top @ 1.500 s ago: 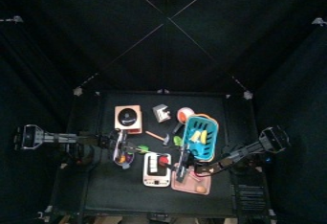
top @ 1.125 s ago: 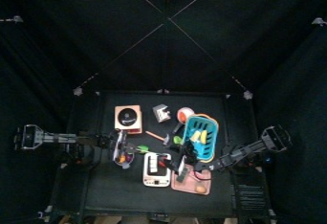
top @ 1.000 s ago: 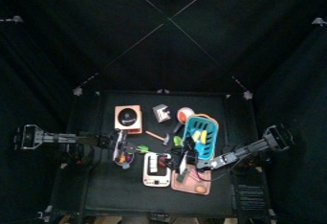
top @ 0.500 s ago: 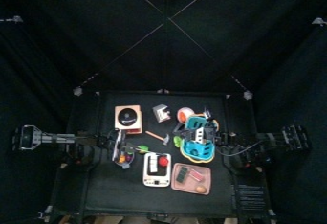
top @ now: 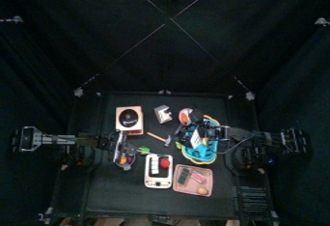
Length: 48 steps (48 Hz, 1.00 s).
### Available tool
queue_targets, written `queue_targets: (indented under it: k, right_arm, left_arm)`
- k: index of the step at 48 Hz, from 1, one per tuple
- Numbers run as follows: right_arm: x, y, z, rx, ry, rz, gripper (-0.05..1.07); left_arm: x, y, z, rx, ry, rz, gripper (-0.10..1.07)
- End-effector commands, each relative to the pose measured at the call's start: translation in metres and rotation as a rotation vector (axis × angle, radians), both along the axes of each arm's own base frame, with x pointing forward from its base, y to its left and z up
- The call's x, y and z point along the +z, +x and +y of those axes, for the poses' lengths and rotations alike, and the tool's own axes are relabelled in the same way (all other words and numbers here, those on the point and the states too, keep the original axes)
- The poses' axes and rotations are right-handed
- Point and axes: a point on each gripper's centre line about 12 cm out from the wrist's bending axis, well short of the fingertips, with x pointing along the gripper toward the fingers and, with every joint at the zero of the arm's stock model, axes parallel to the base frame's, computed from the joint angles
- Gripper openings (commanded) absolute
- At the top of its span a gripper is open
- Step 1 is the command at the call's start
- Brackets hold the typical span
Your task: Regrasp cleaver
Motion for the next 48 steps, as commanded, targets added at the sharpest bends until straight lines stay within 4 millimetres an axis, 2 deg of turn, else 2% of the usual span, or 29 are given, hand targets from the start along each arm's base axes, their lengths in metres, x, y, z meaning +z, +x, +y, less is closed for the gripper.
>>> queue_targets:
  k: [1,7,13,21,27,30,40,48]
  right_arm:
    - [-0.007,0.006,0.012,0.106,-0.085,-0.090,0.99]
    - [-0.016,0.003,0.030,0.227,-0.209,-0.265,0.99]
    - [-0.033,-0.012,0.039,0.310,-0.300,-0.472,0.99]
    - [-0.053,-0.030,0.047,0.361,-0.290,-0.650,0.99]
    - [-0.068,-0.029,0.030,0.274,-0.227,-0.577,0.99]
    - [-0.077,-0.026,0.027,0.266,-0.224,-0.519,0.99]
    - [-0.095,-0.003,0.030,0.327,-0.300,-0.452,0.98]
    - [-0.097,0.017,0.031,0.345,-0.311,-0.445,0.98]
  left_arm:
    - [0.005,0.001,0.001,0.002,-0.001,-0.018,0.35]
    - [0.004,0.001,0.001,0.005,0.000,-0.012,0.35]
    - [0.004,0.001,0.002,0.008,0.001,-0.005,0.35]
    - [0.004,0.001,0.002,0.008,0.002,-0.007,0.35]
    - [0.004,0.001,0.001,0.008,0.002,-0.008,0.35]
    - [0.004,0.001,0.002,0.009,0.002,-0.007,0.35]
    - [0.004,0.001,0.002,0.010,0.003,-0.004,0.35]
    - [0.004,0.001,0.002,0.012,-0.001,-0.005,0.35]
